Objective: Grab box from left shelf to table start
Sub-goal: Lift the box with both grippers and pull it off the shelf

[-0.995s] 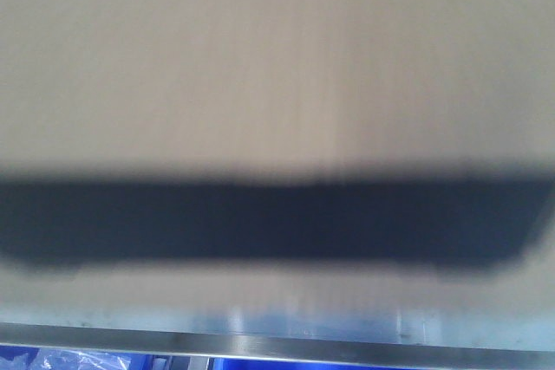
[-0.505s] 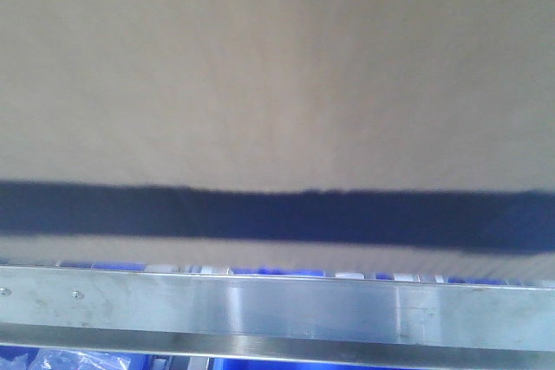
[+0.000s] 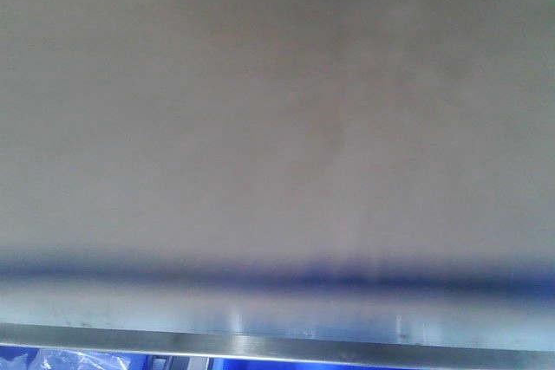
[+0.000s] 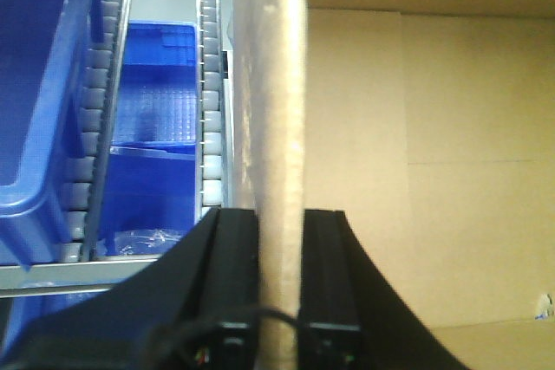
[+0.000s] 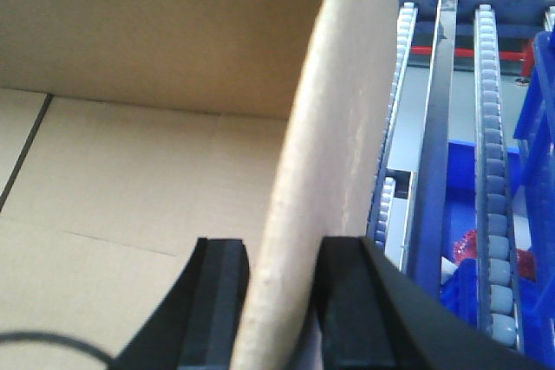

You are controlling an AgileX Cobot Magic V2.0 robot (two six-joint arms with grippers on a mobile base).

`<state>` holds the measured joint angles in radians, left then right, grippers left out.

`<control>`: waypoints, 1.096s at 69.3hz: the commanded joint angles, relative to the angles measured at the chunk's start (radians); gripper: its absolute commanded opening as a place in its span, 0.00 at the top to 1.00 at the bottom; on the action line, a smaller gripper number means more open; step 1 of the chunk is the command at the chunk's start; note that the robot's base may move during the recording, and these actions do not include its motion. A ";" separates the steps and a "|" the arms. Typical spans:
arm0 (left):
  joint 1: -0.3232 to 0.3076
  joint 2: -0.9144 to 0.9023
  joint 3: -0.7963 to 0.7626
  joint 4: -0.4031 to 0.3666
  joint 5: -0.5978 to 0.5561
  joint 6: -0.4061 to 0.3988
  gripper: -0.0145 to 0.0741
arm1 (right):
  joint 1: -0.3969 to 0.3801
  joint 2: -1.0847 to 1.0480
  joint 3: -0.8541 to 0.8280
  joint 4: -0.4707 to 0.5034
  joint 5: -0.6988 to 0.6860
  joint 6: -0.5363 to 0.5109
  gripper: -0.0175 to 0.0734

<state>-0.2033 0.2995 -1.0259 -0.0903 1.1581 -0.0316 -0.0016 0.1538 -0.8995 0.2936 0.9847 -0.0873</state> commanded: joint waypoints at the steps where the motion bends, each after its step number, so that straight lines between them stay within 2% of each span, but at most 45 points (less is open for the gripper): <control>1: 0.002 0.010 -0.068 0.045 -0.141 0.000 0.94 | -0.002 0.014 -0.049 -0.031 -0.160 -0.025 0.75; 76: 0.002 0.010 -0.066 0.032 -0.141 0.000 0.94 | -0.002 0.014 -0.052 -0.028 -0.158 -0.025 0.75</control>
<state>-0.2015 0.2972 -1.0556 -0.0871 1.1772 -0.0316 -0.0016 0.1523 -0.9209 0.3001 0.9830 -0.0908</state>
